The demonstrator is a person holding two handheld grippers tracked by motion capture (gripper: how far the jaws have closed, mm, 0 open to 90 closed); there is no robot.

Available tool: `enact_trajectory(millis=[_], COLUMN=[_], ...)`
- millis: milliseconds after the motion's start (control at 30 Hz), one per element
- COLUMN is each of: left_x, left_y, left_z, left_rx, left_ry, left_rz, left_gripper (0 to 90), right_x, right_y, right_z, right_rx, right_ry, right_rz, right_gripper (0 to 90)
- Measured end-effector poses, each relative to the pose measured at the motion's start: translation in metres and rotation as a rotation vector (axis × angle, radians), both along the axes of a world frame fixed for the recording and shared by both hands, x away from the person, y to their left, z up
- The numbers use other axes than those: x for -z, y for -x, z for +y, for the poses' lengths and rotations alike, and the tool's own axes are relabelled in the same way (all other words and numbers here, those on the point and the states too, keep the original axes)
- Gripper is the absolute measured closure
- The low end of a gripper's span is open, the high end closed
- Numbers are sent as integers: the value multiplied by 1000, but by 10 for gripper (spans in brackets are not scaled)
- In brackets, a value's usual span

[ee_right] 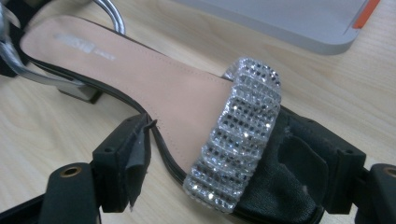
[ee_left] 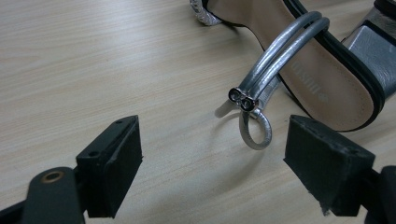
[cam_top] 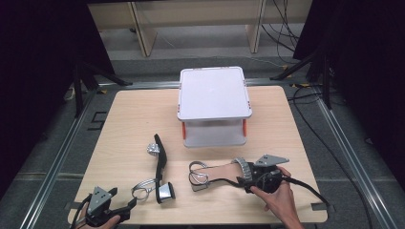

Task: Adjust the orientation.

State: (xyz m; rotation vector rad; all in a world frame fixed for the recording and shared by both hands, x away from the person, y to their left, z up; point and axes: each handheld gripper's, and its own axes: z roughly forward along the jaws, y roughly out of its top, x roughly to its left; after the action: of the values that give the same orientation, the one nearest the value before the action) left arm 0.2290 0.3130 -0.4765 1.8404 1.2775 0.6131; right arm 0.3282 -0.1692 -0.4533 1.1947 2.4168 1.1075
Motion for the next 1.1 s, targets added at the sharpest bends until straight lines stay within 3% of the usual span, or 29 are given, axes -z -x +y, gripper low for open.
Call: enact_trajectory(millis=[33,67,100,133,167,233,267,300,333,467,567,800,833,867,933,1033,1100], left_x=[0,0,0,0,0,0,0,0,0,0,0,0,0,-1,-1,0,0], left_y=[0,0,0,0,-1,0,0,0,0,0,0,0,0,0,1,1,1], left_z=[0,0,0,0,1,1,1,-1,0,0,0,1,0,0,1,0,0], left_rx=[-2,-2,0,0,3,0,1,-4,-4,-1,-2,1,-3,0,2,1,1], left_ry=[1,1,-2,-2,-17,-8,-10,18,16,4,6,0,18,9,7,10,11], left_rz=[-2,-2,6,6,9,6,6,-2,-2,3,-2,5,-3,-5,-2,-7,-7], left_gripper=[184,185,185,184,184,184,185,185,185,185,185,185,185,185,185,185,185], right_x=[4,4,6,6,6,5,4,4,3,-1,-2,-3,-2,-2,-3,1,6], right_y=[-3,-3,-4,-4,-5,-7,-5,-9,-9,-16,-24,-42,-42,-40,-38,-36,-34], right_z=[2,2,3,3,1,0,1,-1,-1,-4,-3,-2,-3,-2,-2,-2,-2], right_rx=[-23,-23,-43,-43,-60,-66,-46,-80,-81,-89,-116,-112,-117,-94,-88,-78,-73], right_ry=[15,15,55,55,109,103,97,114,120,139,186,207,210,194,189,220,238], right_rz=[-2,-2,-10,-10,-33,-46,-24,-59,-41,-47,-72,-87,-103,-72,-79,-48,-17], right_gripper=[313,313,381,381,485,514,526,536,544,611,623,674,672,669,625,547,568])
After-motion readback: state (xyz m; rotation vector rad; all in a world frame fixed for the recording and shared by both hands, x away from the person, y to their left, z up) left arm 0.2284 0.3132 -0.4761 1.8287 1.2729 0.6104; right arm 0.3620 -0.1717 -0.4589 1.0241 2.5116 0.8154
